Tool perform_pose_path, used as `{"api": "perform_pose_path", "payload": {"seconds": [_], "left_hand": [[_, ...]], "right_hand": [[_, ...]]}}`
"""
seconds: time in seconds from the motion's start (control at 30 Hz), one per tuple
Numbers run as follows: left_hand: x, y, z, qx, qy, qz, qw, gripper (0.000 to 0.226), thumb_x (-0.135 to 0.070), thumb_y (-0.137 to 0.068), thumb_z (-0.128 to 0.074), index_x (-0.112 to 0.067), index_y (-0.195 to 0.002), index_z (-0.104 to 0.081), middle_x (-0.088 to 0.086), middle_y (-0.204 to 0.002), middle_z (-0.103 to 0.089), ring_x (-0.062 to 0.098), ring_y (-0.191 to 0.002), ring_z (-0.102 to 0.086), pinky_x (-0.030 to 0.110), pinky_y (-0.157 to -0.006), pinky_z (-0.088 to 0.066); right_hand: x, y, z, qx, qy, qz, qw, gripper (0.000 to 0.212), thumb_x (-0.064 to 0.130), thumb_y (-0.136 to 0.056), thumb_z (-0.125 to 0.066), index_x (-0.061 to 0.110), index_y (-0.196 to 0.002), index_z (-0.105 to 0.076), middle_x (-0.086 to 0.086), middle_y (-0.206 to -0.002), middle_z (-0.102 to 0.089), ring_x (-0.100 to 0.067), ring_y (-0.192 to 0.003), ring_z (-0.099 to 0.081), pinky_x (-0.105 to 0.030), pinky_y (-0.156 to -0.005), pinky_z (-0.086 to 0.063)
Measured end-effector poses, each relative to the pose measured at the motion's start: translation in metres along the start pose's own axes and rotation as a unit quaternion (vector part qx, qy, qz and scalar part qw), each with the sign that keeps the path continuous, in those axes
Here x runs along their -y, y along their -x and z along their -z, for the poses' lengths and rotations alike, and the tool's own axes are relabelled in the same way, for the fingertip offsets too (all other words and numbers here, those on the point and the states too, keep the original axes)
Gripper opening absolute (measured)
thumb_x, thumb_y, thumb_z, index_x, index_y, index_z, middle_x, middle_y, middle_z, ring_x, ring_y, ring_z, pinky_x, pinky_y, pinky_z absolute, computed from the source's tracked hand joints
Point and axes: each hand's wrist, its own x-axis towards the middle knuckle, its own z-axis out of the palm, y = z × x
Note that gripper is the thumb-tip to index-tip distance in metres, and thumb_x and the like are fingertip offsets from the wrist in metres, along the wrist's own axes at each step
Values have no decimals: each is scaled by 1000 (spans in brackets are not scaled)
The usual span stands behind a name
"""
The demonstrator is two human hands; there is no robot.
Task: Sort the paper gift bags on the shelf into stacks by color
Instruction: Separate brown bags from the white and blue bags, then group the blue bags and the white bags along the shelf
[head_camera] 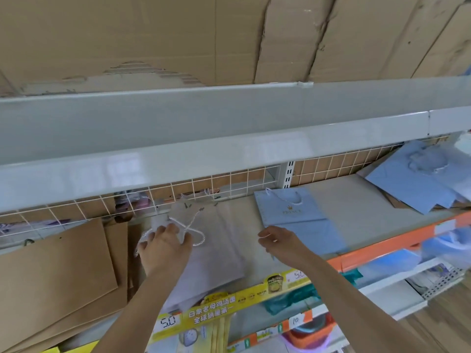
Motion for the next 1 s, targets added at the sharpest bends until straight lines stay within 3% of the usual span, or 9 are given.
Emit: {"api": "perform_pose_path", "payload": {"seconds": [0.17, 0.37, 0.57, 0.8, 1.0], "left_hand": [[-51, 13, 13, 54, 110, -18, 992, 18, -29, -90, -49, -19, -83, -62, 4, -84, -66, 30, -87, -61, 33, -78, -44], [-122, 41, 7, 87, 134, -24, 987, 24, -32, -91, -54, -18, -71, -56, 5, -75, -63, 28, -79, -60, 28, -69, -44], [-201, 81, -19, 98, 127, -19, 987, 16, -40, -92, -54, -29, -81, -56, -14, -76, -59, 19, -79, -57, 27, -67, -39], [-282, 111, -51, 130, 163, -23, 978, 17, -42, -92, -54, -27, -87, -60, -7, -84, -61, 11, -73, -59, 27, -61, -38], [-351, 107, -76, 141, 135, -65, 979, 16, -46, -91, -53, -32, -92, -61, -15, -93, -59, 5, -82, -57, 27, -68, -43]], "right_hand": [[-19, 11, 57, -21, -18, 20, 999, 16, 31, -94, -55, 25, -108, -62, 1, -95, -67, -18, -90, -68, -11, -49, -40], [-74, 25, 138, -34, -6, 25, 999, 14, 32, -94, -55, 27, -106, -61, 2, -97, -64, -24, -91, -68, -19, -54, -43], [-140, 35, 223, -34, 29, 19, 999, 19, 35, -93, -55, 27, -110, -60, 10, -92, -62, -17, -86, -66, -19, -57, -44], [-207, 46, 307, -54, 29, 6, 998, 13, 36, -91, -57, 32, -104, -59, 5, -98, -64, -16, -86, -67, -18, -52, -44], [-254, 44, 365, -87, 26, -10, 996, 22, 36, -89, -59, 27, -110, -61, 5, -99, -66, -15, -82, -66, -23, -66, -51]]}}
